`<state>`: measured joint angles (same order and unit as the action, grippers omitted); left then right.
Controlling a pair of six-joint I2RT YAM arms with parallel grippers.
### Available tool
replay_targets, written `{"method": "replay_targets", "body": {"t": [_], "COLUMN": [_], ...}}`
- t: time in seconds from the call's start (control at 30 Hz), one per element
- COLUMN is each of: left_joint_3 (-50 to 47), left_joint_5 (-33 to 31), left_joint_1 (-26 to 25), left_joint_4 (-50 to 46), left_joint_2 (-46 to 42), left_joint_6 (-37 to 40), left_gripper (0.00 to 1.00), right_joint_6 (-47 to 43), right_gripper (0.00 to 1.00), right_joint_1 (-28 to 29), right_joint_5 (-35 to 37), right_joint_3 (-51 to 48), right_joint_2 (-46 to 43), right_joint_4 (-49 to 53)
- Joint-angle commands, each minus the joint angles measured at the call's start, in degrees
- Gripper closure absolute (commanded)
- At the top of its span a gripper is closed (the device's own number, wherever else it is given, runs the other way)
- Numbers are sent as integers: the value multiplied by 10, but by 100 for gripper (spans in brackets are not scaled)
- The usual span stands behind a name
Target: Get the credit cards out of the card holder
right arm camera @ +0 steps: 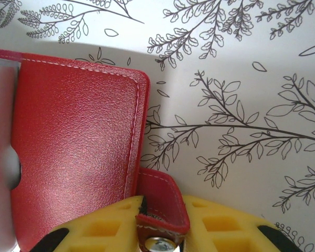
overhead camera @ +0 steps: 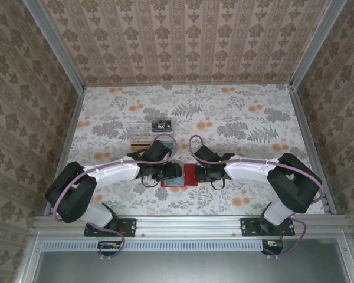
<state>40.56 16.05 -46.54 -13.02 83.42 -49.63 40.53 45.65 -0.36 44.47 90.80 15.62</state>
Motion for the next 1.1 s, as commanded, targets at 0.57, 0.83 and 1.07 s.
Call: {"method": "replay_targets", "body": {"t": [0.57,0.83,1.07], "left_joint_3": [42,81,82], "left_joint_5": [22,13,7], "left_joint_1": [-23,-41,-43], "left_joint_4": [-2,-35,-43], "left_joint_2": [-12,8,19], "left_joint_6": [40,60,61], "left_gripper": [20,17,16], "right_joint_6": [2,2,-1], "right_gripper": [74,73,72], "right_joint_1": [10,11,11], "right_joint_5": [-14,-14,-12], "right_joint_3": [8,8,11], "right_joint_2": [28,29,30], "right_joint_4": [-12,-10,-7]}}
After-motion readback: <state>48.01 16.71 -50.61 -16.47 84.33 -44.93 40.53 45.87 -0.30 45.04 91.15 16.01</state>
